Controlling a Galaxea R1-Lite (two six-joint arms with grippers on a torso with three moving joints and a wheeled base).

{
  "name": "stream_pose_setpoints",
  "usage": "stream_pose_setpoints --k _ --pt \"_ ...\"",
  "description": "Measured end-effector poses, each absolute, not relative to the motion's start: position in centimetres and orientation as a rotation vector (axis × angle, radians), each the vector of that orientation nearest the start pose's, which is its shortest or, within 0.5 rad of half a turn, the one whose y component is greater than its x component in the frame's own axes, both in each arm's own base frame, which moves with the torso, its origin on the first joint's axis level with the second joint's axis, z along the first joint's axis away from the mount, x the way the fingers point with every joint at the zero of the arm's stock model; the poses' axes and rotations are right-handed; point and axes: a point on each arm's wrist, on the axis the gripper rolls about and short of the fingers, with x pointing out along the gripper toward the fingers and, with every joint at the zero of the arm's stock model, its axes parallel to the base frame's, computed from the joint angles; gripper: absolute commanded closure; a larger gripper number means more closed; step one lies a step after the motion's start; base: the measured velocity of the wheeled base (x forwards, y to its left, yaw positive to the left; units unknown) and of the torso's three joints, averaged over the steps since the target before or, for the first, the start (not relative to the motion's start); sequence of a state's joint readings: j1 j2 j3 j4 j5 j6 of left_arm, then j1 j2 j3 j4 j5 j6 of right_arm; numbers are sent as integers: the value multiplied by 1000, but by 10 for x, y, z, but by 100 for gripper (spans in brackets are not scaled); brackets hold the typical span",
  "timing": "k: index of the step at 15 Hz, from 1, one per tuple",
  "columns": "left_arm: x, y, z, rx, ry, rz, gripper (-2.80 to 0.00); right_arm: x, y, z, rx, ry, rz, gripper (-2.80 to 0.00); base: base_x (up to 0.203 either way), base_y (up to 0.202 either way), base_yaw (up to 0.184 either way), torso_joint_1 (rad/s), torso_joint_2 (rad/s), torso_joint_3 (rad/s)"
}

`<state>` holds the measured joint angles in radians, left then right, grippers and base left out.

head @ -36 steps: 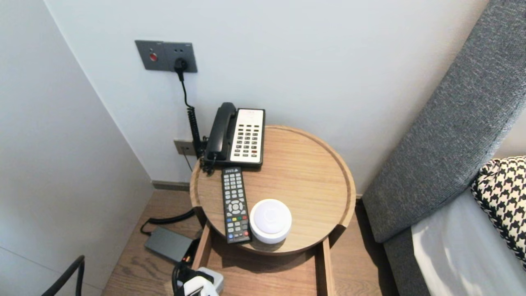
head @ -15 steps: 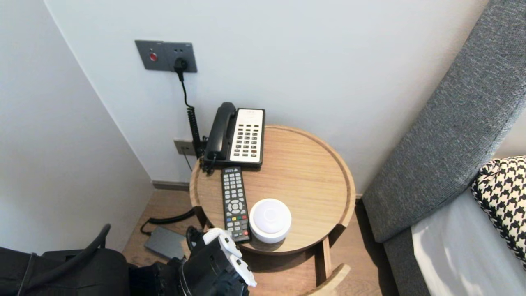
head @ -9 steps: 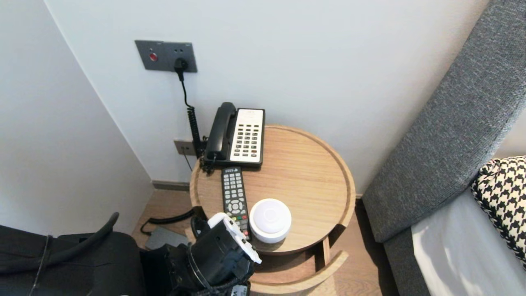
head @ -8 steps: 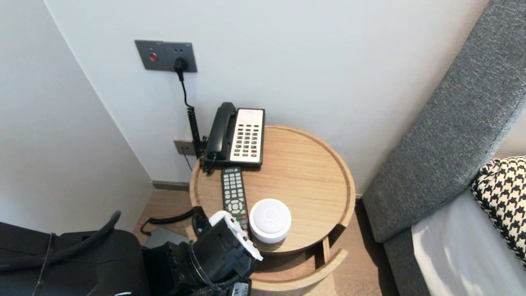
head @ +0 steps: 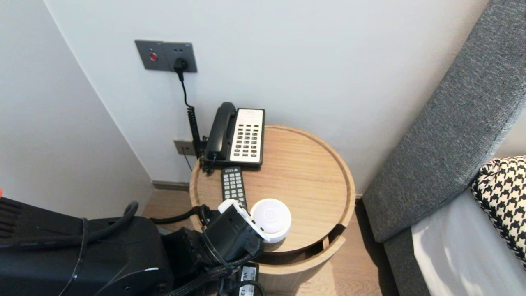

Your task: Close the nightstand drawer

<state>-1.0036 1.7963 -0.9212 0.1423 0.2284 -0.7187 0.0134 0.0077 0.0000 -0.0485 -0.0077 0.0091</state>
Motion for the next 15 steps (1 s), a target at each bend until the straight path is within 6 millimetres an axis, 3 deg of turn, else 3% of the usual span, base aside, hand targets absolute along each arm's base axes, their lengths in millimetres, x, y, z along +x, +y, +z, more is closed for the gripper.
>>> stream_pose_setpoints --k 15 --pt "179 -250 120 -69 1008 -334 0 -22 0 81 10 -41 6 0 0 0 0 0 0 0"
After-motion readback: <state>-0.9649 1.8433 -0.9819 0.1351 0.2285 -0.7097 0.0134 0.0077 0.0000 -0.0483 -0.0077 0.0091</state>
